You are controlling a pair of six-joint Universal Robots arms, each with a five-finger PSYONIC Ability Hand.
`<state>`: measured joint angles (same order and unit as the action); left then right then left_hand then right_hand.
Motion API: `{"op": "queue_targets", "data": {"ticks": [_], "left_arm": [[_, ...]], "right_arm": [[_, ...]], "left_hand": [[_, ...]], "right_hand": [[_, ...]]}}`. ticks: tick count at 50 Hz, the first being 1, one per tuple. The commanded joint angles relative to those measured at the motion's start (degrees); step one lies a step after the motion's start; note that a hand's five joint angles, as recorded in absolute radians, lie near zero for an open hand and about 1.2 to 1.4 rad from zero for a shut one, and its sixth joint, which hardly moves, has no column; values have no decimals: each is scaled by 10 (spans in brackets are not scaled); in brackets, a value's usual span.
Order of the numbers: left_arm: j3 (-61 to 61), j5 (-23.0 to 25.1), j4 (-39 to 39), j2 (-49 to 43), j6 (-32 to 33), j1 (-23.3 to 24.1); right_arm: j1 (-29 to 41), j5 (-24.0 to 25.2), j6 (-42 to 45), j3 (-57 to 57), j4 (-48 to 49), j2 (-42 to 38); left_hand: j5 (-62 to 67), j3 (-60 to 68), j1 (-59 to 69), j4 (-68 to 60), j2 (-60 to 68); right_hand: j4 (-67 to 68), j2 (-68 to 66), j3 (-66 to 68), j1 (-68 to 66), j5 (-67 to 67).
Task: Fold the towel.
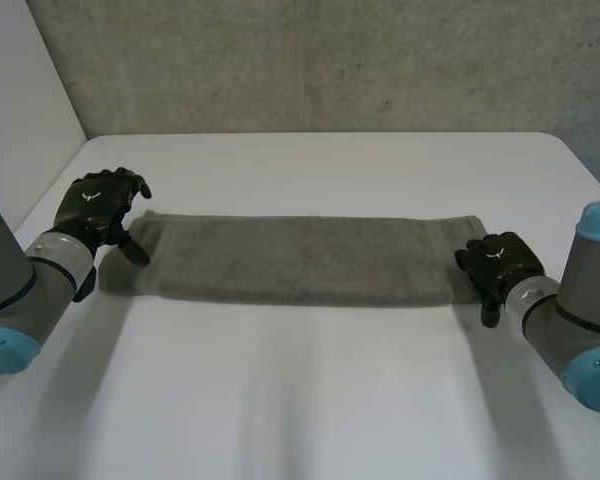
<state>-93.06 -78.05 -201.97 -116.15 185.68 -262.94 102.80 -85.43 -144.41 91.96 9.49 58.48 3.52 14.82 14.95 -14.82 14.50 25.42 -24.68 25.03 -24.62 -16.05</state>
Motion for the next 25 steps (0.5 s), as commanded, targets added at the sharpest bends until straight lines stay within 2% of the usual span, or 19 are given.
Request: {"op": "queue_targets", "data": {"ticks": [1,6,21,23,25], "left_arm": [[-16,-5,-15,5,-1,-4],[-23,-5,-15,6,-1,-4],[-28,-5,-19,6,-1,1],[-27,-5,-20,6,-1,1],[-27,-5,-20,6,-1,0]], "right_arm": [[-18,2,0,-2,71,-34],[-18,4,0,-6,98,-42],[-18,9,0,-13,110,-64],[-18,12,0,-16,110,-68],[-19,19,1,-19,109,-71]], "left_hand": [[-28,-41,-42,41,-38],[-28,-41,-42,41,-38],[-28,-41,-42,41,-38],[-28,-41,-42,41,-38],[-28,-41,-42,41,-38]], "right_hand": [[90,-98,94,-98,-84],[171,-179,175,-179,-165],[242,-249,246,-250,-236],[287,-295,291,-295,-281],[544,-552,548,-552,-538]]}}
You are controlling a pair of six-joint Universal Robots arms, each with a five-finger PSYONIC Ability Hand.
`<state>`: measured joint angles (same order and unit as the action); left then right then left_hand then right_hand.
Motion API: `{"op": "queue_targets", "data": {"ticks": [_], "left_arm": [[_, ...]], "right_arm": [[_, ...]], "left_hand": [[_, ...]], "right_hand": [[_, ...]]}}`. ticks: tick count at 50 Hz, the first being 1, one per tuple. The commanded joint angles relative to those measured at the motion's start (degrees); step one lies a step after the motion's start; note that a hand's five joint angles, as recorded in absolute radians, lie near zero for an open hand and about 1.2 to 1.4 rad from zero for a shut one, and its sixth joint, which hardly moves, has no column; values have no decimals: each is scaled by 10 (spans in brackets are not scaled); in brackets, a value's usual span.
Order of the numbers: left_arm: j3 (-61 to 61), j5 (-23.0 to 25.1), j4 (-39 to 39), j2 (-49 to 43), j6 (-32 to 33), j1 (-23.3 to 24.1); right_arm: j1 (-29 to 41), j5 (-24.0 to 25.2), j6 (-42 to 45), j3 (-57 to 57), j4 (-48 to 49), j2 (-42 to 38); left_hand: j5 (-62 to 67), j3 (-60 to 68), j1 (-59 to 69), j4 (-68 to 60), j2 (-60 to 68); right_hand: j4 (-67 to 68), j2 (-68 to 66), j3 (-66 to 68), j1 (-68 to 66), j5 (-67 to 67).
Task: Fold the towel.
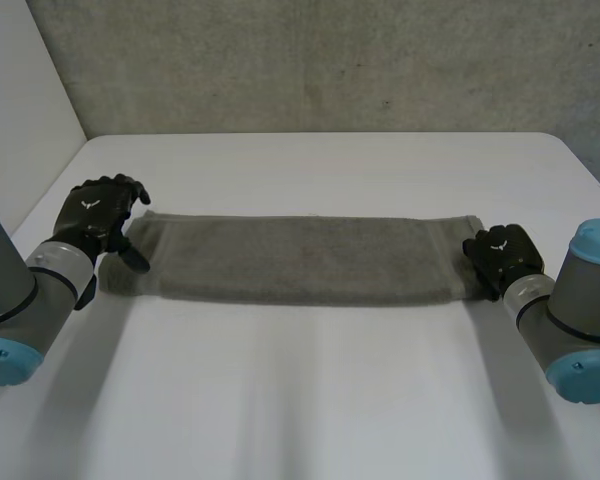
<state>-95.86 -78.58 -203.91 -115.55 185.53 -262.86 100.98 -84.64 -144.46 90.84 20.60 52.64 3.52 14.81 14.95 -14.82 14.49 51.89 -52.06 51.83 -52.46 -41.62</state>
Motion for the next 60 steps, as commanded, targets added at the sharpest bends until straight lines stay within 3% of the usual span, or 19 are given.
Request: {"op": "queue_targets", "data": {"ticks": [1,6,12,14,20,26,28,31,33,34,36,38,39,40,41,42,43,52,60], "left_arm": [[1,0,-1,0,0,-1],[1,0,-2,0,0,-3],[1,-1,-3,0,0,-6],[1,-2,-3,0,0,-6],[1,-4,-3,0,-1,-5],[1,-11,-3,0,-1,-3],[1,-11,-3,0,-1,-2],[1,-12,-3,0,-1,-2],[0,-12,-3,0,-1,-2],[0,-12,-3,0,-1,-2],[-1,-12,-3,0,0,-2],[-1,-12,-3,0,0,-2],[-3,-12,-3,0,-1,-3],[-3,-12,-3,0,-1,-3],[-4,-11,-3,0,0,-3],[-4,-11,-3,0,0,-3],[-4,-11,-3,0,0,-2],[-3,-11,-6,-1,0,1],[-6,-7,-10,-6,2,7]], "right_arm": [[-1,11,1,-7,-2,-12],[-17,9,1,-13,-9,6],[-105,11,5,0,-23,61],[-161,11,37,-13,-43,69],[-185,5,155,-65,-85,71],[-105,-18,193,-141,-131,80],[0,-41,162,-192,-151,83],[55,-53,146,-215,-157,79],[166,-70,118,-256,-157,60],[167,-70,118,-256,-157,60],[281,-75,99,-296,-154,24],[327,-76,92,-314,-153,-4],[360,-76,88,-332,-158,-33],[377,-78,90,-344,-165,-61],[377,-78,90,-344,-165,-61],[386,-81,92,-350,-175,-86],[387,-86,91,-359,-193,-106],[317,-120,55,-331,-229,-90],[207,-68,-34,-140,-189,6]], "left_hand": [[-28,-41,-42,41,-38],[-28,-41,-42,41,-38],[-28,-41,-42,41,-38],[-28,-41,-42,41,-38],[-28,-41,-42,41,-38],[-28,-41,-42,41,-38],[-28,-41,-42,41,-38],[-28,-41,-42,41,-38],[-28,-41,-42,41,-38],[-28,-41,-42,41,-38],[-28,-41,-42,41,-38],[-28,-41,-42,41,-38],[-28,-41,-42,41,-38],[-28,-41,-42,41,-38],[-28,-41,-42,41,-38],[-28,-41,-42,41,-38],[-28,-41,-42,41,-38],[-28,-41,-42,41,-38],[-28,-41,-42,41,-38]], "right_hand": [[281,-279,282,-275,-284],[281,-279,282,-275,-284],[281,-279,282,-275,-284],[281,-279,282,-275,-284],[281,-279,282,-275,-284],[281,-279,282,-275,-284],[281,-279,282,-275,-284],[281,-279,282,-275,-284],[281,-279,282,-275,-284],[281,-279,282,-275,-284],[281,-279,282,-275,-284],[281,-279,282,-275,-284],[207,-205,207,-201,-209],[-37,39,-37,43,34],[-40,41,-39,45,37],[-239,241,-239,245,237],[-326,328,-326,332,324],[-354,356,-354,360,351],[-326,327,-325,331,323]]}}
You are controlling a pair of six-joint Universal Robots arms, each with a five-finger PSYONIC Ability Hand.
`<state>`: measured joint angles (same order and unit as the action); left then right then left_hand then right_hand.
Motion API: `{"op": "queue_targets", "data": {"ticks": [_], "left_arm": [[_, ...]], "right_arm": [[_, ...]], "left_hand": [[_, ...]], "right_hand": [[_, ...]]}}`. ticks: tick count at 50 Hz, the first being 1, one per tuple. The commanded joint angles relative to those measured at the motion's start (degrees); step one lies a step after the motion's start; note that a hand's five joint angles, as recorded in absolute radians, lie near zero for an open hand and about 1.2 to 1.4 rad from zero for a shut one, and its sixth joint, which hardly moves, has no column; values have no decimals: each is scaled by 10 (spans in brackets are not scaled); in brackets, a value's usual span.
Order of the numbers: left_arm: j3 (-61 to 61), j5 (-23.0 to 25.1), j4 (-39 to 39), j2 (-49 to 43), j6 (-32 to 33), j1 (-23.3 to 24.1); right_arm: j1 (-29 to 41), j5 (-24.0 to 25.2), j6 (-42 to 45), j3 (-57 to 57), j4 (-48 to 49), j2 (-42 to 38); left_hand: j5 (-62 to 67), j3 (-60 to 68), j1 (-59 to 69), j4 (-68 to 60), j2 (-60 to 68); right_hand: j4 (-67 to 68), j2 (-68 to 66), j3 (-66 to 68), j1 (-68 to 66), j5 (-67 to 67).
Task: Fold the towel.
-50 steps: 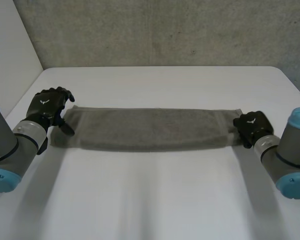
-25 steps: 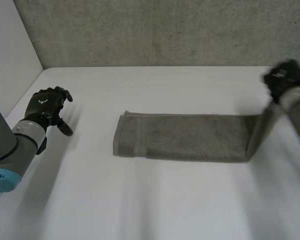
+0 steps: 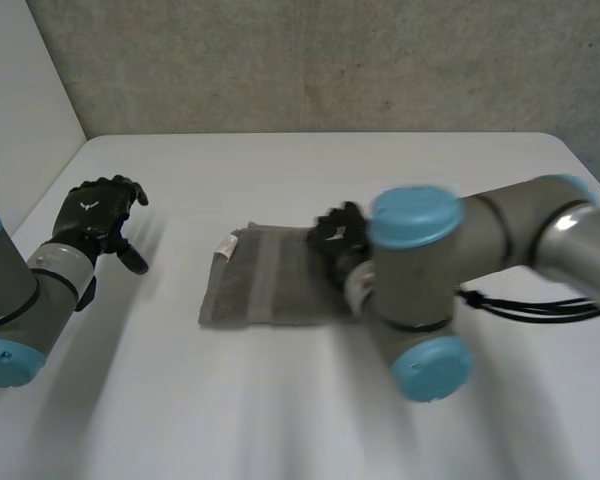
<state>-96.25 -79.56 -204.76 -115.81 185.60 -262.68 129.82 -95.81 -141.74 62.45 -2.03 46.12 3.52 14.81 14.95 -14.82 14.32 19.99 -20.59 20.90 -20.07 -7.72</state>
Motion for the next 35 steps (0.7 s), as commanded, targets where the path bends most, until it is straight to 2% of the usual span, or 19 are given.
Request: {"op": "queue_targets", "data": {"ticks": [1,6,10,12,13,14,15,17,18,19,25,28,30,31,33,34,35], "left_arm": [[-2,3,-2,-4,1,5],[-7,5,-3,-6,2,20],[-8,5,-3,-7,4,23],[-10,5,-3,-8,4,23],[-10,5,-3,-8,4,23],[-10,5,-3,-8,5,23],[-10,5,-3,-8,5,23],[-10,5,-3,-9,5,26],[-10,5,-3,-9,5,26],[-10,4,-3,-8,5,26],[-9,1,-3,-3,4,26],[-2,-2,-1,2,1,28],[10,-2,0,7,-1,39],[10,-2,0,7,-1,39],[18,-2,0,16,-1,44],[24,-3,1,26,-1,46],[29,-3,1,34,-4,45]], "right_arm": [[-82,44,-61,144,38,71],[-133,98,-95,256,124,104],[-140,100,-95,280,149,104],[-142,100,-96,291,158,104],[-142,100,-96,291,158,104],[-142,101,-97,294,162,103],[-142,101,-97,294,162,103],[-144,101,-100,297,171,104],[-144,101,-100,297,171,104],[-146,100,-100,297,172,106],[-150,97,-88,269,169,132],[-142,102,-84,217,160,135],[-78,104,-76,148,131,119],[-77,104,-76,148,131,119],[7,108,-72,47,87,64],[8,108,-72,46,86,64],[43,111,-73,-4,59,34]], "left_hand": [[-28,-41,-42,41,-36],[-28,-41,-42,41,-36],[-28,-41,-42,41,-36],[-28,-41,-42,41,-36],[-28,-41,-42,41,-36],[-28,-41,-42,41,-36],[-28,-41,-42,41,-36],[-28,-41,-42,41,-36],[-28,-41,-42,41,-36],[-28,-41,-42,41,-36],[-28,-41,-42,41,-36],[-28,-41,-42,41,-36],[-28,-41,-42,41,-36],[-28,-41,-42,41,-36],[-28,-41,-42,41,-36],[-28,-41,-42,41,-36],[-28,-41,-42,41,-36]], "right_hand": [[-7,13,-16,7,-16],[42,-36,33,-41,-65],[86,-80,77,-85,-109],[176,-170,167,-175,-199],[177,-171,168,-176,-200],[270,-264,261,-269,-293],[271,-265,262,-270,-294],[524,-518,514,-523,-546],[525,-519,516,-524,-548],[599,-593,590,-599,-622],[600,-594,591,-599,-623],[600,-594,591,-599,-623],[600,-594,591,-599,-623],[600,-594,591,-599,-623],[600,-594,591,-599,-623],[600,-594,591,-599,-623],[600,-594,591,-599,-623]]}}
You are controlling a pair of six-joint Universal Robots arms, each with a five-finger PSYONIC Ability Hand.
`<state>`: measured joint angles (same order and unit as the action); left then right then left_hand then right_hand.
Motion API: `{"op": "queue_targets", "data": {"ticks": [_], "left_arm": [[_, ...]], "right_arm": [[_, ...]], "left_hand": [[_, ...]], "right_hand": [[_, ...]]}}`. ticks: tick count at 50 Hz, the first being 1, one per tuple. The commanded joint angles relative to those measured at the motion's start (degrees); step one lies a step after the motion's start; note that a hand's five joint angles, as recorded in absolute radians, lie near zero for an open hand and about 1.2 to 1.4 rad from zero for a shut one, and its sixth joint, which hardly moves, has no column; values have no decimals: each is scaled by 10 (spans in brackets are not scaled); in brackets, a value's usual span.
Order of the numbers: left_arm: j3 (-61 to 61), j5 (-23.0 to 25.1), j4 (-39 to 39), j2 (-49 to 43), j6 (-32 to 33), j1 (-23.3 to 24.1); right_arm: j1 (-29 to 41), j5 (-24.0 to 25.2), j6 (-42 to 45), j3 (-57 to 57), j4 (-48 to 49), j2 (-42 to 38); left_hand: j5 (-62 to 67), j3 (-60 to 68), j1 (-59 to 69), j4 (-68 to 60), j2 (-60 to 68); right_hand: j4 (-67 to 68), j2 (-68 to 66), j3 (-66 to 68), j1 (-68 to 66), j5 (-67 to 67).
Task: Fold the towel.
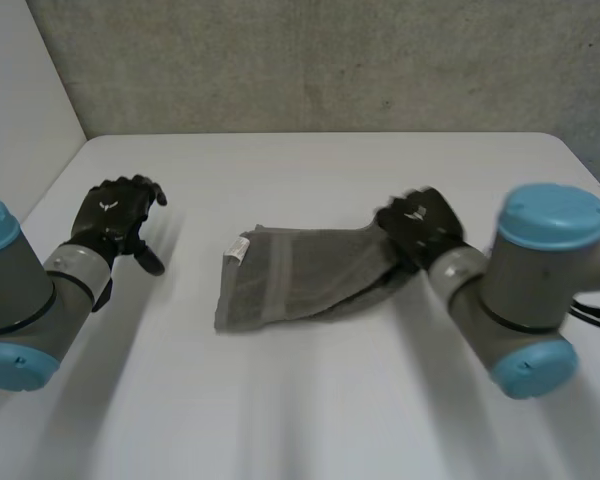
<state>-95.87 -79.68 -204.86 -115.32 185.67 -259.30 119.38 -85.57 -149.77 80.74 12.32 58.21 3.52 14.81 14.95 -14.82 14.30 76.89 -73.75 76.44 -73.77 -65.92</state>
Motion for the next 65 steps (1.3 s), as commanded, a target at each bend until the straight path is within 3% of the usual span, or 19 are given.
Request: {"op": "queue_targets", "data": {"ticks": [1,3,7,8,9,11,12,13,19,25,29,39,52,58,65], "left_arm": [[25,-2,2,29,-5,12],[36,-2,0,39,-21,11],[49,-3,1,41,-51,6],[54,-2,3,40,-70,5],[54,-2,3,40,-70,5],[62,-1,4,38,-100,3],[62,-1,4,38,-100,3],[66,0,4,33,-109,3],[91,0,6,12,-119,12],[111,0,23,1,-123,27],[121,1,46,-14,-145,61],[99,1,93,-58,-163,129],[121,-33,145,-117,-160,131],[123,-32,147,-102,-161,132],[126,-29,156,-41,-161,134]], "right_arm": [[147,8,7,-188,-85,-87],[203,15,5,-287,-144,-156],[241,11,4,-375,-204,-237],[251,9,1,-404,-233,-263],[251,9,1,-404,-233,-263],[254,-3,-8,-434,-273,-278],[254,-3,-8,-434,-273,-278],[251,-16,-19,-434,-279,-274],[208,-54,-115,-407,-278,-209],[168,-53,-174,-329,-269,-130],[148,-51,-181,-297,-257,-110],[107,-50,-209,-257,-216,-144],[103,-50,-219,-276,-215,-209],[108,-50,-222,-272,-216,-188],[106,-53,-239,-261,-218,-92]], "left_hand": [[-28,-41,-42,41,-36],[-28,-41,-42,41,-36],[-28,-41,-42,41,-36],[-28,-41,-42,41,-36],[-28,-41,-42,41,-36],[-28,-41,-42,41,-36],[-28,-41,-42,41,-36],[-28,-41,-42,41,-36],[-28,-41,-42,41,-36],[-28,-41,-42,41,-36],[-28,-41,-42,41,-36],[-28,-41,-42,41,-36],[-28,-41,-42,41,-36],[-28,-41,-42,41,-36],[-28,-41,-42,41,-36]], "right_hand": [[31,-62,36,-62,-41],[31,-62,36,-62,-41],[31,-62,36,-62,-41],[-143,112,-139,112,133],[-145,114,-140,114,135],[-540,509,-535,509,530],[-542,511,-537,511,532],[-669,638,-664,638,659],[-669,638,-664,638,659],[-669,638,-664,638,659],[-669,638,-664,638,659],[-669,638,-664,638,659],[-669,638,-664,638,659],[-669,638,-664,638,659],[-669,638,-664,638,659]]}}
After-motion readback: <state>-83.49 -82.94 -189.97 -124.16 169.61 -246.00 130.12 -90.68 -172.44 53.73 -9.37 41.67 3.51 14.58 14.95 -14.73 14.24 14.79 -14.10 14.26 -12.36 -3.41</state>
